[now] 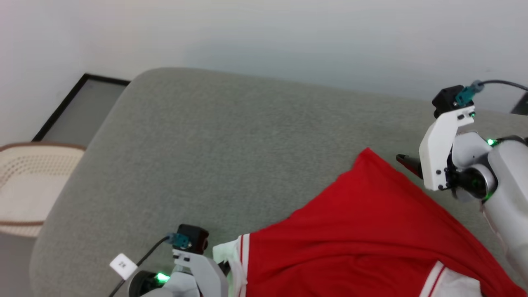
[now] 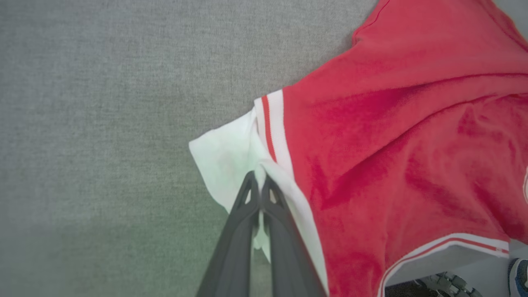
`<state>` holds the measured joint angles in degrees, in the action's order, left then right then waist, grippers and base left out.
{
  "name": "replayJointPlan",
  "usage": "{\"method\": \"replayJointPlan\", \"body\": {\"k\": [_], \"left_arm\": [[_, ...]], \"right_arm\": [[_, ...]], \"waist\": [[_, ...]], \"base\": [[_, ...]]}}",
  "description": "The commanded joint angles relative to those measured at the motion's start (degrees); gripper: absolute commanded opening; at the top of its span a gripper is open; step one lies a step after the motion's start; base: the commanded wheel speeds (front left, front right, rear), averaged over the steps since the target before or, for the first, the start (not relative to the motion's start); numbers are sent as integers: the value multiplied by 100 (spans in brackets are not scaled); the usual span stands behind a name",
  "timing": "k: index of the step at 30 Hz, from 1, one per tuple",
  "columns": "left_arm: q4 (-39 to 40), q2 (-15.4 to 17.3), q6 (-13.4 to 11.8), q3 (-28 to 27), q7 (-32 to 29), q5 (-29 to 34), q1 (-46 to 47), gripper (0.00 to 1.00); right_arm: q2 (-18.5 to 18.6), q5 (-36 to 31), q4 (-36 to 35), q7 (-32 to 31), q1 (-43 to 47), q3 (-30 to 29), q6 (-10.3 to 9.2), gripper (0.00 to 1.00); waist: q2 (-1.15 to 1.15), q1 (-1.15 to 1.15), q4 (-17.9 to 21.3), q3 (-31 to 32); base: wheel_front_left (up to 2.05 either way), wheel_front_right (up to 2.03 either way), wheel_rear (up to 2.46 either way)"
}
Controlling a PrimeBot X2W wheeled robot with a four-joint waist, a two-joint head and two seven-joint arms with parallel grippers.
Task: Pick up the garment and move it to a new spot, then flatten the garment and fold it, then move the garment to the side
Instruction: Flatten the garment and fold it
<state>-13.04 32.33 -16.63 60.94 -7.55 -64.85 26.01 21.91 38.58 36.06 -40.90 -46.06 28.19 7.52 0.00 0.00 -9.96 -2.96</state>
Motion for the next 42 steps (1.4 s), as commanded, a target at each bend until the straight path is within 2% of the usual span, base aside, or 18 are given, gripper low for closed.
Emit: {"method": "replayJointPlan", "body": {"k": [1, 10, 19, 42], "left_arm": [[-53, -77, 48, 22, -4, 47, 86, 0], [-346, -408, 272, 90, 41, 115, 334, 0], [-669, -764, 520, 175, 79, 183, 573, 0], [-1231, -1180, 858, 243, 151, 162, 815, 0]], "right_arm": [[-15, 93, 292, -47, -247, 170, -7, 100], [-164, 439, 1503, -346, -926, 721, -7, 100], [-220, 607, 2320, -268, -1265, 985, -7, 100], [-353, 746, 3607, -650, -1598, 1092, -7, 98]], "waist": [[0, 0, -223, -166], [0, 0, -580, -414], [0, 0, -889, -628], [0, 0, -1273, -873]], "base": [[0, 0, 0], [0, 0, 0], [0, 0, 0], [0, 0, 0]]}}
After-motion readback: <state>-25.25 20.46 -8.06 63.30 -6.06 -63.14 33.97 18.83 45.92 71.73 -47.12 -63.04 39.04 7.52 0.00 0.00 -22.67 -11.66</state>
